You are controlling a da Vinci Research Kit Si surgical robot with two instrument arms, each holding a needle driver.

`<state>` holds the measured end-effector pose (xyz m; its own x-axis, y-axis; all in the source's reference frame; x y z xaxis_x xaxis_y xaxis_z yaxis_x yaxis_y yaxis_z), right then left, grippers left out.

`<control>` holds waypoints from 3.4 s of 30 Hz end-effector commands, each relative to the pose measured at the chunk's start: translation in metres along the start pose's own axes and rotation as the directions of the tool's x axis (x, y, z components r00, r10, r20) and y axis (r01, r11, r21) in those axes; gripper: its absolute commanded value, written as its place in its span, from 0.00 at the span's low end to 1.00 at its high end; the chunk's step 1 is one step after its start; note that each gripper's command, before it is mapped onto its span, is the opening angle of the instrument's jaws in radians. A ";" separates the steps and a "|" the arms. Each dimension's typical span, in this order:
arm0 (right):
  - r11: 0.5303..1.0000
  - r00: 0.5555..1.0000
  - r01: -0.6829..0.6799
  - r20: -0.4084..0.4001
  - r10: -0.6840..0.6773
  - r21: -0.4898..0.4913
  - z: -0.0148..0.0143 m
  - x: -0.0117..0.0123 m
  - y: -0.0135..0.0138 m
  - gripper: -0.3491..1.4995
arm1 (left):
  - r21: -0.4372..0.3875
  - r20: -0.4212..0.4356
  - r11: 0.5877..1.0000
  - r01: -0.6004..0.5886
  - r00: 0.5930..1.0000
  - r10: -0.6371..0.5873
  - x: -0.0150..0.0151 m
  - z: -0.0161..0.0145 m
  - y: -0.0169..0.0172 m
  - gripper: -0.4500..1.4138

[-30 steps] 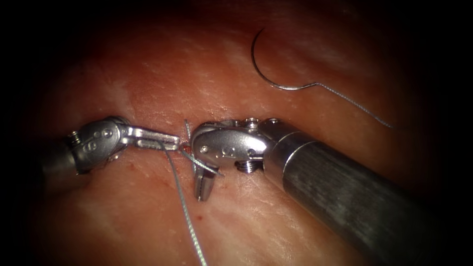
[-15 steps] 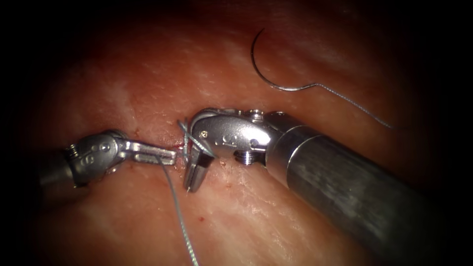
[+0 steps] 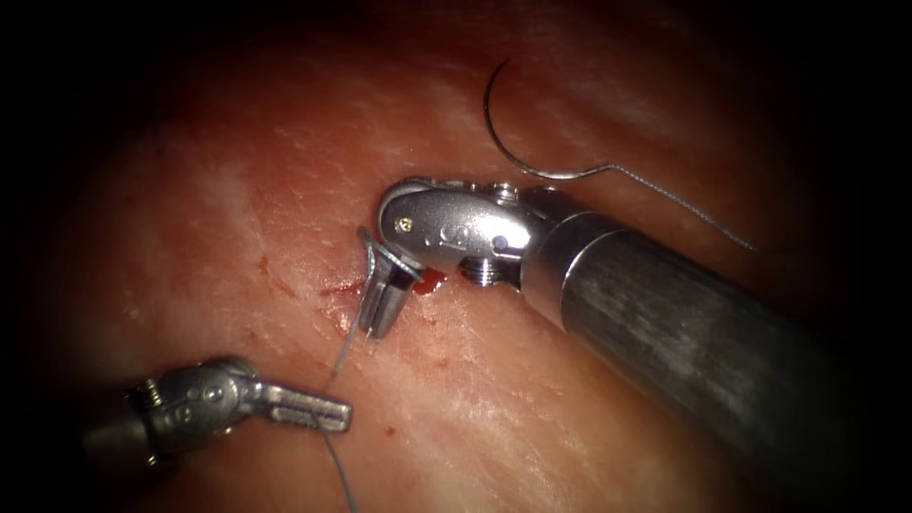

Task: Wound Closure

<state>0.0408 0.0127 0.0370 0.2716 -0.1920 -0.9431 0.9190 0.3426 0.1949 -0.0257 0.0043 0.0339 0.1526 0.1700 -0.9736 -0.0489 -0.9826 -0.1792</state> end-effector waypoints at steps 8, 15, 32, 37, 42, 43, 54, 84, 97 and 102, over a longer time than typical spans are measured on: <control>1.000 1.000 -0.004 -0.006 0.004 -0.024 -0.0016 -0.0008 0.0016 0.00 | -0.002 0.004 1.000 0.020 1.000 -0.020 -0.0006 0.0010 0.0028 0.00; 0.998 1.000 -0.009 -0.011 0.009 -0.068 -0.0036 -0.0010 0.0022 0.00 | -0.008 -0.003 0.999 0.037 0.999 -0.037 0.0027 0.0019 0.0029 0.00; 0.980 0.999 -0.043 -0.002 0.043 -0.192 -0.0058 -0.0021 0.0044 0.00 | -0.069 -0.016 0.997 0.038 0.999 -0.039 0.0079 0.0075 0.0083 0.00; 0.972 0.998 -0.060 -0.002 0.061 -0.227 -0.0064 -0.0024 0.0051 0.00 | -0.082 -0.016 0.996 0.033 0.999 -0.035 0.0073 0.0080 0.0097 0.00; 0.964 0.996 -0.081 0.001 0.084 -0.254 -0.0069 -0.0029 0.0055 0.00 | -0.089 -0.015 0.995 0.047 0.999 -0.049 0.0064 0.0085 0.0105 0.00; 0.961 0.996 -0.087 0.001 0.091 -0.261 -0.0070 -0.0031 0.0055 0.00 | -0.090 -0.014 0.994 0.056 0.998 -0.057 0.0061 0.0087 0.0108 0.00; 0.935 0.989 -0.132 0.013 0.144 -0.328 -0.0079 -0.0041 0.0057 0.00 | -0.115 -0.014 0.990 0.082 0.996 -0.085 0.0035 0.0110 0.0131 0.00; 0.879 0.988 -0.129 0.020 0.155 -0.459 -0.0121 -0.0042 0.0073 0.00 | -0.143 0.016 0.981 0.129 0.992 -0.128 0.0016 0.0114 0.0160 0.00; 0.882 0.989 -0.130 0.007 0.150 -0.454 -0.0113 -0.0035 0.0063 0.00 | -0.138 0.039 0.983 0.119 0.993 -0.115 0.0012 0.0116 0.0173 0.00; 0.880 0.989 -0.130 0.007 0.150 -0.458 -0.0112 -0.0035 0.0062 0.00 | -0.160 0.050 0.979 0.128 0.991 -0.121 0.0010 0.0115 0.0178 0.00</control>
<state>0.0417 0.0250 0.0384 0.4105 -0.1401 -0.9010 0.6425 0.7456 0.1768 -0.0373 -0.0118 0.0275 0.1061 0.2896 -0.9513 0.1227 -0.9532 -0.2765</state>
